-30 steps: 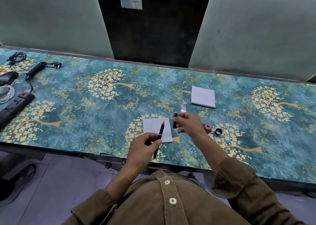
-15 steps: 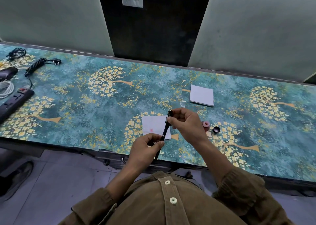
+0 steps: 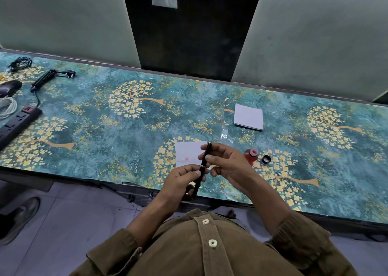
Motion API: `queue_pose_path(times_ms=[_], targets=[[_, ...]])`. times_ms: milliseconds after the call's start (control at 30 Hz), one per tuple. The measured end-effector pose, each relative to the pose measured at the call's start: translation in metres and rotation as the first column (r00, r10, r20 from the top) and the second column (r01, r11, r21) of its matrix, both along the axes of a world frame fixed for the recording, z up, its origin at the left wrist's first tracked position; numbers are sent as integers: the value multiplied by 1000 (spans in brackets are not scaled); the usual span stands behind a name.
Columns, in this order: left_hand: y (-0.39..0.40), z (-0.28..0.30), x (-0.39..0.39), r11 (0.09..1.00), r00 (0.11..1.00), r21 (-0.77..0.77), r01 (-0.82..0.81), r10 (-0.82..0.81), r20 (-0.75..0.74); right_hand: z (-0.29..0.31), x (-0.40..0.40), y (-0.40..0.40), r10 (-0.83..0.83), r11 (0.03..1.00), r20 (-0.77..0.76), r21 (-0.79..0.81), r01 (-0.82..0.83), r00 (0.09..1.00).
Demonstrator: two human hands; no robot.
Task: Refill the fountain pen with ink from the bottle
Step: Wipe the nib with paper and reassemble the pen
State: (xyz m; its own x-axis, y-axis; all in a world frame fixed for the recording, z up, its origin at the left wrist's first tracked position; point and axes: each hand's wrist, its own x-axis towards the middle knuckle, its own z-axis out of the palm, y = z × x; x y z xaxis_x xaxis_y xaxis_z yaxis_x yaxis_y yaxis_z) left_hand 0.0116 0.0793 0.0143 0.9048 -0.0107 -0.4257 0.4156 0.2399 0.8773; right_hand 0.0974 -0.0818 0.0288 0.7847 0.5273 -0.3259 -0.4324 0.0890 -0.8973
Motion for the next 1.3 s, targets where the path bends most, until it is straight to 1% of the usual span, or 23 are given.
queue_pose_path(times_ms=[67,133,200,333,500,633,733,833,900,967,1033,1167,1233,1300], targets=[[-2,1,2,998,1000,54,-26,25,18,-2,2,1,-49,998,31,-49,50,998],[-3,1,4,989,998,141,-43,36,53,-3,4,2,-83,988,76,-123,92,994],[-3,0,6,969,994,238,-63,40,100,-5,5,4,-100,978,114,-169,118,989],[-2,-7,11,925,988,360,-119,73,140,-9,5,6,-118,960,174,-233,158,978],[-1,-12,17,894,986,429,-126,64,157,-12,9,10,-118,943,189,-285,169,975],[-2,-20,22,869,991,481,-111,59,121,-22,15,14,-105,921,175,-353,162,979],[-3,-23,31,844,994,528,-90,43,101,-34,16,18,-110,884,210,-426,192,971],[-7,-26,43,802,994,593,-78,19,105,-44,15,20,-115,832,255,-504,233,960],[-12,-26,52,792,996,610,-31,-24,82,-52,21,18,-126,794,255,-553,252,959],[-15,-27,61,766,996,642,41,-84,37,-62,35,14,-127,736,258,-623,265,958],[-14,-29,68,747,995,661,74,-103,4,-71,53,10,-116,664,261,-697,270,958],[-5,-36,72,762,997,644,67,-67,-24,-81,89,5,-47,497,237,-837,229,970],[0,-40,70,776,998,628,68,-50,-46,-83,102,7,-14,447,234,-868,216,972],[6,-44,67,786,997,615,64,-28,-69,-87,110,11,22,418,232,-886,202,973]])
